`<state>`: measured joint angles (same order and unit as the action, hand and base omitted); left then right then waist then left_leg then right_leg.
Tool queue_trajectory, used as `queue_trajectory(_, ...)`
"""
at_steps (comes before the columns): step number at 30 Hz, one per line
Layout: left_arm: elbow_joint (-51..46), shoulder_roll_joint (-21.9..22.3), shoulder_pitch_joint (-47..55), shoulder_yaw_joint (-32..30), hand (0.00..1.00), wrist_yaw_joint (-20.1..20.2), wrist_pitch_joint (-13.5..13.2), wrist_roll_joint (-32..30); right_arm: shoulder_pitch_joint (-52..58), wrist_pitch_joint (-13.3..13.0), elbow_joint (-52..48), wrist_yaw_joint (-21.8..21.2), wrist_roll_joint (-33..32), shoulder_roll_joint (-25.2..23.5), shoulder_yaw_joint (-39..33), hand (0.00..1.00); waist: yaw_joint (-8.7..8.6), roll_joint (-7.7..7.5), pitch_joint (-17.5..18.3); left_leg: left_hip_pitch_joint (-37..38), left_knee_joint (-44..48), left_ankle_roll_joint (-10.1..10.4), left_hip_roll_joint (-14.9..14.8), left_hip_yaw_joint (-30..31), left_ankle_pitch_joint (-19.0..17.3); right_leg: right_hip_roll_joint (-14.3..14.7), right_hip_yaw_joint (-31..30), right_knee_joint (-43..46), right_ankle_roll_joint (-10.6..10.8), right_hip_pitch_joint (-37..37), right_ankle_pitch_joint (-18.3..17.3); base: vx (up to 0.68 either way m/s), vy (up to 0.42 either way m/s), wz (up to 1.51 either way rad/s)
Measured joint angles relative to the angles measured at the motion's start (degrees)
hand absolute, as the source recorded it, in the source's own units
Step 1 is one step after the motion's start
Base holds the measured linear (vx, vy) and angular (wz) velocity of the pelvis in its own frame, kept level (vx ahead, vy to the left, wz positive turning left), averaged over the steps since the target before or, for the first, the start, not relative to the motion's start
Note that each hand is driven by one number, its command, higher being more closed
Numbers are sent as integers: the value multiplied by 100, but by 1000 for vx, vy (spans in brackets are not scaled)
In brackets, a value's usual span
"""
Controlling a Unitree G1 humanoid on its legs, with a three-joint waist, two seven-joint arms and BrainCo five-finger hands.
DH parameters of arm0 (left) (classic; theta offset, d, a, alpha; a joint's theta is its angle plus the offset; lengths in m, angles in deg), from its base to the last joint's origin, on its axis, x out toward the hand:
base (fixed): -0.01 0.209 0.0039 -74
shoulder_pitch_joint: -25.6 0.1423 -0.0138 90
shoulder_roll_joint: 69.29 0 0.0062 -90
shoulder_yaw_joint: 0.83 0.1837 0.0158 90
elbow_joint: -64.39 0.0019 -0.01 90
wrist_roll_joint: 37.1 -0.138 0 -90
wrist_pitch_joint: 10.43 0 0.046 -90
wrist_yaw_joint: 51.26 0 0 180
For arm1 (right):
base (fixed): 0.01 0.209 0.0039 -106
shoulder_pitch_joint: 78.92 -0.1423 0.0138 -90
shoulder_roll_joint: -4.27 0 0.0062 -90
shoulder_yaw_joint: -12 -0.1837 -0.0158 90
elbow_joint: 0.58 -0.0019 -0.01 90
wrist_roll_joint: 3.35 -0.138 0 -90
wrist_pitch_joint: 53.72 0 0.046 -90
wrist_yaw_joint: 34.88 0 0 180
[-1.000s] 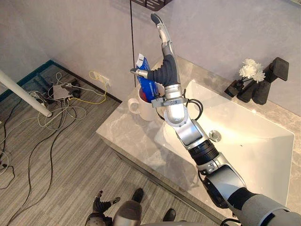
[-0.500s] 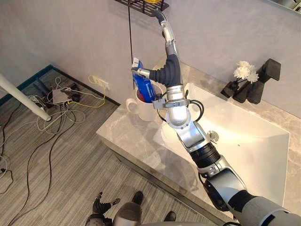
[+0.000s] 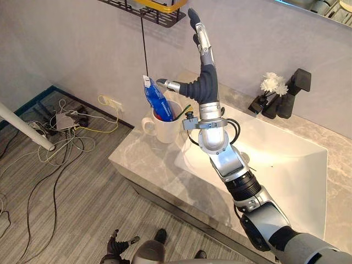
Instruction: Organize washtable
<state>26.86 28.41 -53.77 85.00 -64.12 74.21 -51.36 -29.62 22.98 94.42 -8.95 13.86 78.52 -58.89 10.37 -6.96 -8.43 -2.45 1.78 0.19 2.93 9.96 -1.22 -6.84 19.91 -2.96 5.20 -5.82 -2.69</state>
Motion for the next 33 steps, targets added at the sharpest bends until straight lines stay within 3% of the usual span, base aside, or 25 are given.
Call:
queue_trajectory(10, 1, 8, 36, 0, 0, 24, 0, -1, 27, -16, -425, -270, -106, 423, 1, 0, -56, 33, 76, 71, -22, 0, -14, -113, -1, -9, -122, 39, 0, 6, 1, -5, 15, -5)
queue_trajectory(15, 16, 0, 87, -11, 0, 58, -5, 0, 26, -153, -1089, -666, -370, 1427, 25, 0, -135, 31, 107, 169, -89, -12, -29, -218, 7, -18, -258, 89, 1, 6, 2, -19, 23, -11)
queue_trajectory(17, 102, -19, 129, -55, 0, 156, -10, 0, 26, -321, -1542, -879, -564, 1973, 24, 0, -301, 27, 161, 204, -118, -13, -37, -263, 8, -19, -284, 93, 2, 8, 3, -7, 17, -10)
queue_trajectory(22, 168, -58, 180, -56, 0, 296, -22, -2, 163, -703, -2391, -1188, -774, 3181, -404, 0, -508, 21, 234, 307, -215, -18, -80, -401, 11, 2, -430, 93, 3, 17, 3, 2, 7, -18)
queue_trajectory(24, 237, -68, 184, -60, 0, 360, -40, -1, 541, -887, -2727, -1212, -759, 3657, -1138, 0, -573, 24, 292, 333, -279, -19, -99, -482, 12, 10, -511, 95, 3, 62, 3, 5, 6, -15)
queue_trajectory(27, 358, -74, 189, -88, 0, 426, -76, -1, 991, -930, -2899, -1106, -729, 3975, -2246, 0, -725, 49, 376, 373, -328, -26, -105, -574, 14, 6, -629, 107, 7, 107, 10, 16, 14, -23)
queue_trajectory(33, 369, -52, 186, -122, 0, 540, -189, 2, 1908, -1000, -2875, -651, -537, 4074, -4614, 0, -1059, 108, 455, 536, -455, -29, -131, -780, 11, 8, -855, 166, 8, 138, 10, -10, 7, -20)
